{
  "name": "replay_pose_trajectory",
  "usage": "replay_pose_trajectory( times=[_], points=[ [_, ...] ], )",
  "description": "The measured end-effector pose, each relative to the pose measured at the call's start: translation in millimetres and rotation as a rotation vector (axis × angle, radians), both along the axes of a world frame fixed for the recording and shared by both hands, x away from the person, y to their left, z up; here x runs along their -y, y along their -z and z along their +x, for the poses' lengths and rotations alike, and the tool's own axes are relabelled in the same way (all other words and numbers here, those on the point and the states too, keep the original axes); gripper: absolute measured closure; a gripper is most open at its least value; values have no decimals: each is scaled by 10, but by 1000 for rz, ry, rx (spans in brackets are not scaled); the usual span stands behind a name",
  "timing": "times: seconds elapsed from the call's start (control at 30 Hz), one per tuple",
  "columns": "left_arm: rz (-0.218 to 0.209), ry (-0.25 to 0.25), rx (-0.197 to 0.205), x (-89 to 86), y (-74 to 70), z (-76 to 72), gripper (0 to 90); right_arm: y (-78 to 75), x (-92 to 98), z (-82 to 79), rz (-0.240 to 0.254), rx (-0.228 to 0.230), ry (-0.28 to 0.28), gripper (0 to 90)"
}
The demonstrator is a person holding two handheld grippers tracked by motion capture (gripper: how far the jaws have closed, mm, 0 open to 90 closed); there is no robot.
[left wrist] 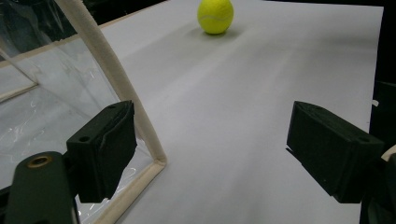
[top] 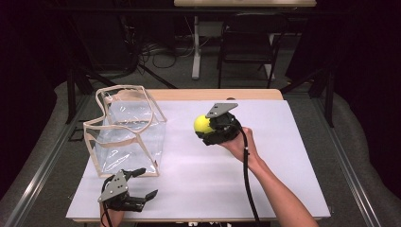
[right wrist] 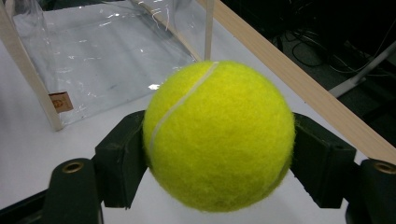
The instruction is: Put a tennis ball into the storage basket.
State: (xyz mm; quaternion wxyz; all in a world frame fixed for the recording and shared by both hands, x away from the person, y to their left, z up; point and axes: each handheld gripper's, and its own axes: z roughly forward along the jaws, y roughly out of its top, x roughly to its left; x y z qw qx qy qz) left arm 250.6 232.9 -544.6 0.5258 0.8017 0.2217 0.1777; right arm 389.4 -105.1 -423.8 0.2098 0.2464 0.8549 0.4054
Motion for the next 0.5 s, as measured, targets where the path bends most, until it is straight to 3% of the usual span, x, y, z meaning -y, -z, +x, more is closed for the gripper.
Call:
replay_pose_trajectory(
  times=[0.5],
  points=[
    [2, -8, 2, -2, 2, 4, 158, -74, -91, 71, -1, -3, -14, 260]
  ],
)
